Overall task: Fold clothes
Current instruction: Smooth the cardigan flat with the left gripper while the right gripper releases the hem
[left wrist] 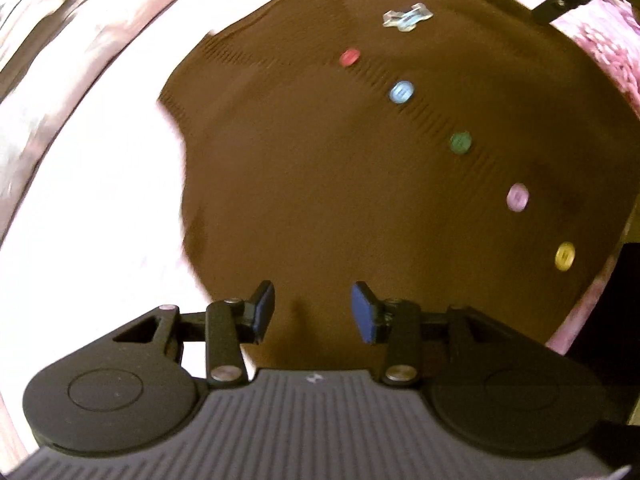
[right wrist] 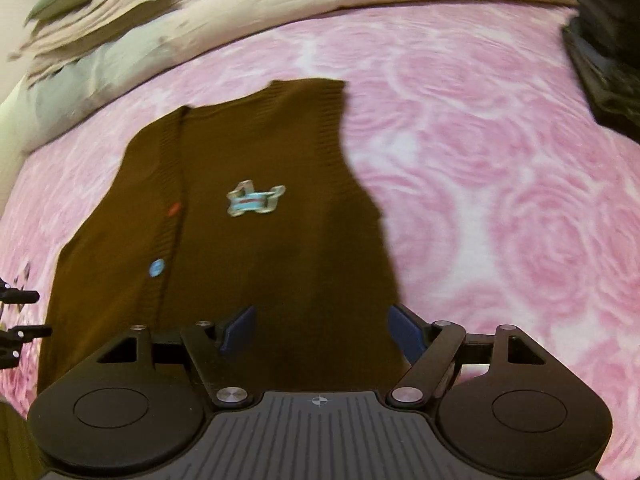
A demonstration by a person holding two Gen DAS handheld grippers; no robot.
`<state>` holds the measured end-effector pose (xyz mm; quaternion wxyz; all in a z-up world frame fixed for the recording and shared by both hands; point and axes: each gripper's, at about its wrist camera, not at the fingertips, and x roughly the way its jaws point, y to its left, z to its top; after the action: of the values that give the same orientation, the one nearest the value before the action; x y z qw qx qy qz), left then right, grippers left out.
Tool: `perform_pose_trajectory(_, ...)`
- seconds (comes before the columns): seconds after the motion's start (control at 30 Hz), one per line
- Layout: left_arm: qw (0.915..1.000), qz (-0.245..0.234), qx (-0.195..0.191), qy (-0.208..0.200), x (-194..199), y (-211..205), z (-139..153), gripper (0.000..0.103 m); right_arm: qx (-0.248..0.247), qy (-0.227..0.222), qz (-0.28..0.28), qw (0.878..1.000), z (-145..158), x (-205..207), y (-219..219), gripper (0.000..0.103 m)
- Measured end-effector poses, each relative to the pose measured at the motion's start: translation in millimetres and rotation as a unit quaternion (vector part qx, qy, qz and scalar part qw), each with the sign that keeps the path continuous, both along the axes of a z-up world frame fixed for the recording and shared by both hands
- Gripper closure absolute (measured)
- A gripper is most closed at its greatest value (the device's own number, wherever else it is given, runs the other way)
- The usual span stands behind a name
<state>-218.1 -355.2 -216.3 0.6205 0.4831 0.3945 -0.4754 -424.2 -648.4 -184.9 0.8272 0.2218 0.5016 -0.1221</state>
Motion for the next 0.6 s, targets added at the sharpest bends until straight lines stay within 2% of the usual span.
perform_pose_trajectory(0.17, 0.9998, 0.005, 0.013, -0.012, 15, 64, -13, 0.064, -0.011, 0.012, 0.023, 1.0, 2, 17, 53, 0.027)
perform_pose_trajectory(0.3, 0.9996, 0.028, 0.005, -0.006, 30, 114, -5, 0.064, -0.011, 0.014, 0.053, 0.998, 6, 28, 109, 0.027)
perform_pose_trajectory(0.4, 0.9996, 0.025, -0.002, -0.015, 39, 144, 9, 0.064, -0.002, 0.015, 0.079, 0.997, 10, 35, 156, 0.027)
perform_pose_trajectory(0.5, 0.9996, 0.005, -0.006, -0.026, 46, 157, 20, 0.064, 0.004, 0.017, 0.114, 0.993, 16, 41, 201, 0.027)
perform_pose_trajectory(0.6, 0.9978, -0.041, -0.008, -0.05, 50, 153, 26, 0.064, -0.002, 0.012, 0.163, 0.987, 21, 43, 238, 0.027)
